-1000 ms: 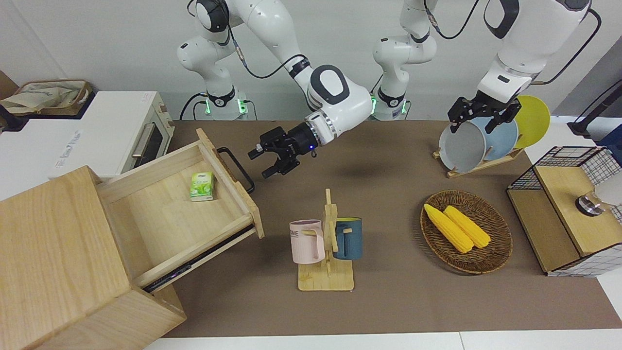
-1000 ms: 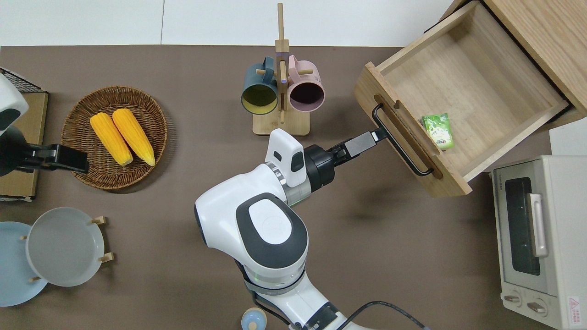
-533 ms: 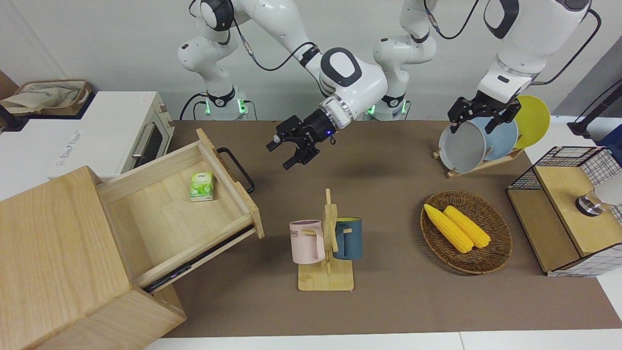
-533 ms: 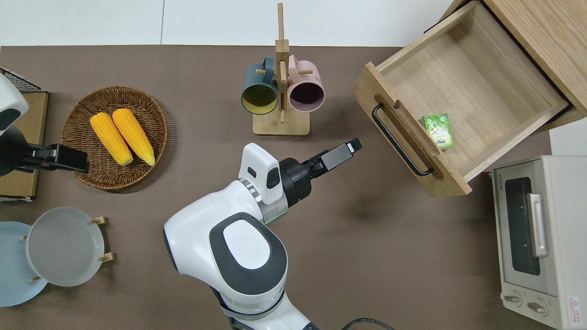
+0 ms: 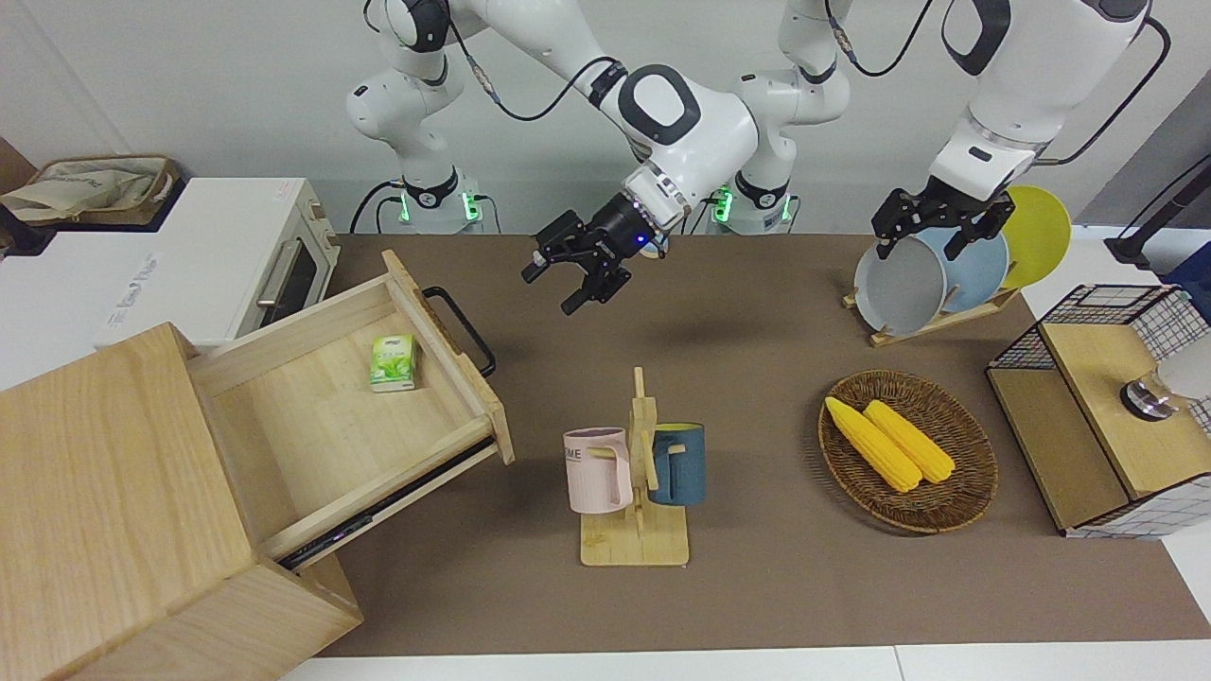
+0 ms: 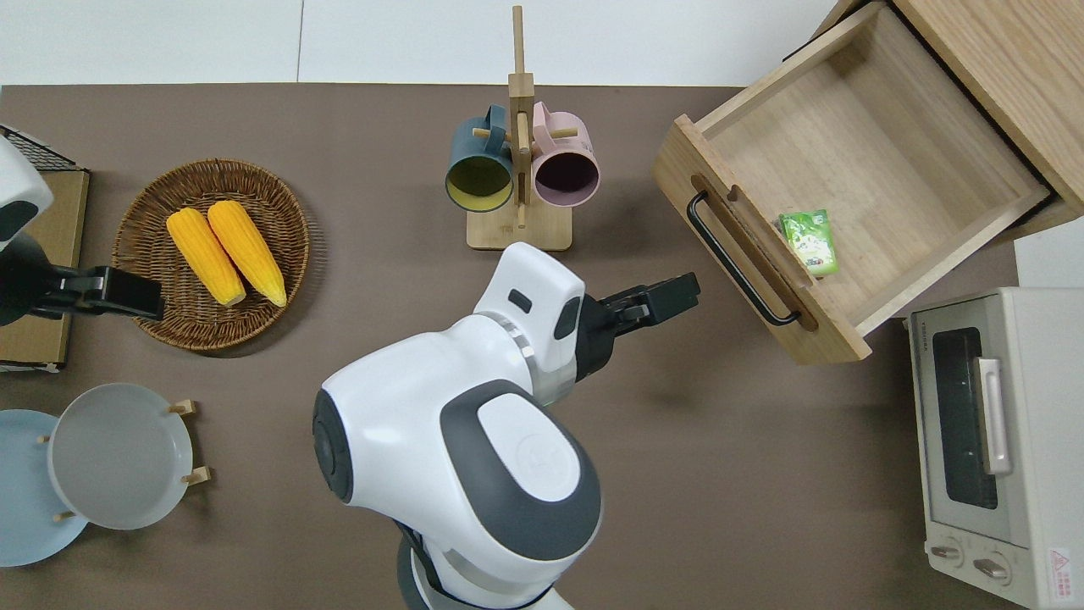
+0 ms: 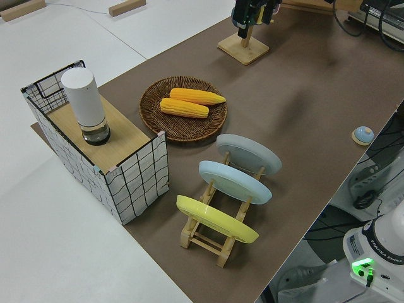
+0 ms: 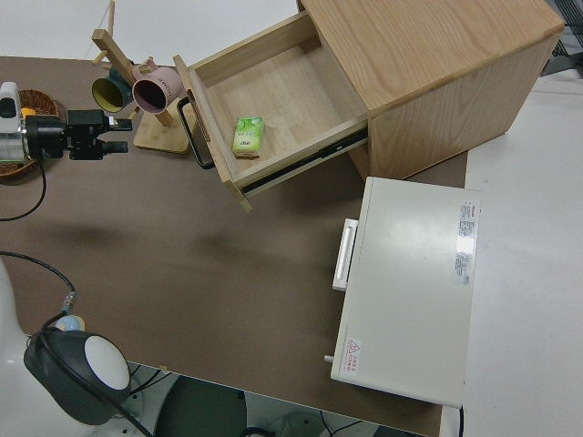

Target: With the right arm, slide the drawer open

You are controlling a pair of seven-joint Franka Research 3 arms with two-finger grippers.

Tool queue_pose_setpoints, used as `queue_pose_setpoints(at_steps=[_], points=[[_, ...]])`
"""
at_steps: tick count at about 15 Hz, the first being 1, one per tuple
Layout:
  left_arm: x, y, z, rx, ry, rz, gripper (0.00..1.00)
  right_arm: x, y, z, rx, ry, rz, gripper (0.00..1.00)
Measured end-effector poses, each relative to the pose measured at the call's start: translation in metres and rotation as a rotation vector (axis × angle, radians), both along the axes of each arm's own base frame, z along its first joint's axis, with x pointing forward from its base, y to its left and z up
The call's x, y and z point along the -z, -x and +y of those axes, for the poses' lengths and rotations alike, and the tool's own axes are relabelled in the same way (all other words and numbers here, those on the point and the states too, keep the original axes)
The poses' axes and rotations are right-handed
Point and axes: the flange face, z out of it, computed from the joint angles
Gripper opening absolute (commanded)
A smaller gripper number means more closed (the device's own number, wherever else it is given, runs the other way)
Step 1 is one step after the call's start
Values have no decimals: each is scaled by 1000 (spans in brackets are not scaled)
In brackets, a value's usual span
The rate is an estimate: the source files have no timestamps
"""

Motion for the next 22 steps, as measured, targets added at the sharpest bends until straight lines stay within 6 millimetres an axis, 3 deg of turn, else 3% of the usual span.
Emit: queue_pose_setpoints(at_steps=[8, 15, 19, 22], points=[[0, 0, 0, 0, 0, 0, 993, -81, -6, -98, 170, -384, 115, 985], [0, 0, 0, 0, 0, 0, 993, -137, -16, -219, 186, -675, 233, 985], [0, 0, 0, 0, 0, 0, 993, -142, -25, -284, 182, -803, 282, 985], [0, 0, 0, 0, 0, 0, 993, -134, -31, -324, 161, -819, 318, 987]])
